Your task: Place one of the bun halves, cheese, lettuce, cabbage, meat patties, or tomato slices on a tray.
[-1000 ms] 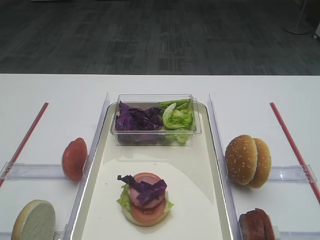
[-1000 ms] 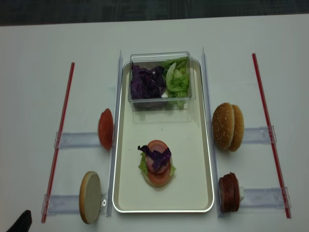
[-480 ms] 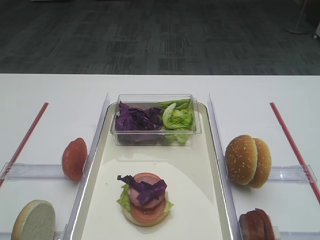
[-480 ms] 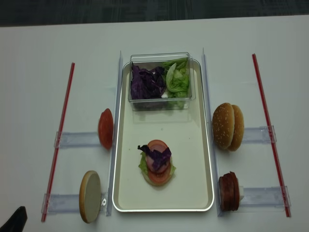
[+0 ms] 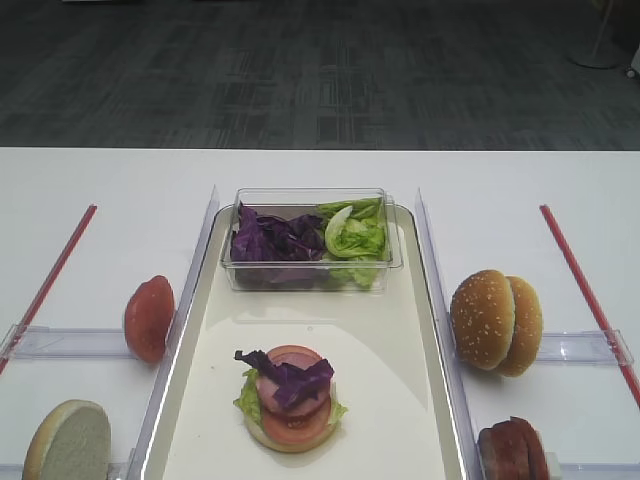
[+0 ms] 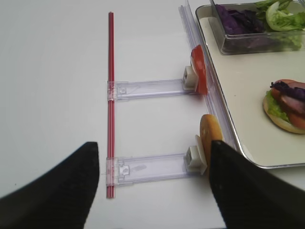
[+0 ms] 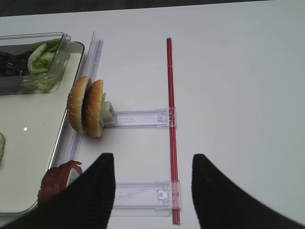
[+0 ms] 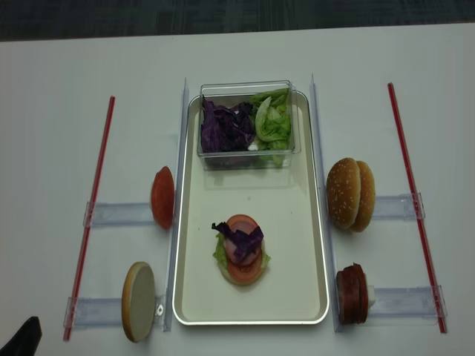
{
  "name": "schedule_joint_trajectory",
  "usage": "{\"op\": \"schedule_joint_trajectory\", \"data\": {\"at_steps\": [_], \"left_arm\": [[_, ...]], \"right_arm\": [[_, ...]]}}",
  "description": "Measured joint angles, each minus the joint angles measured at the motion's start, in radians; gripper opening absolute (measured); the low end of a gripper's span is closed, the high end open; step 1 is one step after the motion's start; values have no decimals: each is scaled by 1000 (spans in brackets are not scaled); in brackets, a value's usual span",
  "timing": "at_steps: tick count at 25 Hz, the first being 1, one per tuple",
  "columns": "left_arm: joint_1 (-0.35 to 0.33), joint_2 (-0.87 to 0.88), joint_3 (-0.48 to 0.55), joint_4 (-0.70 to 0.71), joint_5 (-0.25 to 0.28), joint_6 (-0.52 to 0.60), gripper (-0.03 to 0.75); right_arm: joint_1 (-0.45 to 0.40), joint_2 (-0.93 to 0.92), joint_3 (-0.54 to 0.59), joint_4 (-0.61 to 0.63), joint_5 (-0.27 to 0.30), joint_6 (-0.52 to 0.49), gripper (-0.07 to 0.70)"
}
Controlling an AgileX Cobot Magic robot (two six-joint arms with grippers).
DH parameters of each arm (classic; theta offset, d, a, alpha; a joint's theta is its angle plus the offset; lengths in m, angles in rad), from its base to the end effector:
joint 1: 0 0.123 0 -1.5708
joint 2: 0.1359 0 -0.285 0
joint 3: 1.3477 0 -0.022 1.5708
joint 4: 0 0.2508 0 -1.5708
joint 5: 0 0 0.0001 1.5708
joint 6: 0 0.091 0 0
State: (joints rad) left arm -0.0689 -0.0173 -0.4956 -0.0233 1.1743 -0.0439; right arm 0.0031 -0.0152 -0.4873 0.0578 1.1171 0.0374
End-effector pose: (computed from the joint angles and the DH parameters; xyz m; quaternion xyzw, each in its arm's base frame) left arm -0.0122 -0.0011 0.2670 0.0122 0.8783 -0.0385 0.4765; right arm -0.0082 0.0047 0.2693 0.0129 0.8665 0.0389 0.4975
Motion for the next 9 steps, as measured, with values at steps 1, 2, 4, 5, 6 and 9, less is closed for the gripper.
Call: {"op": "schedule_joint_trajectory", "data": {"at_steps": [1,2,4,5,6,9], "left_arm": [[0,0,0,0,0,0,466],[0,0,0,0,0,-2,466],[0,0,0,0,0,-3,465],[0,0,0,0,0,-3,465],[0,0,0,0,0,-3,465],[0,0,0,0,0,-3,465]], "right_arm": [[0,0,0,0,0,0,400],[0,0,0,0,0,0,400],[0,0,0,0,0,0,400],[0,0,0,0,0,0,400],[0,0,0,0,0,0,400],[0,0,0,0,0,0,400]]}}
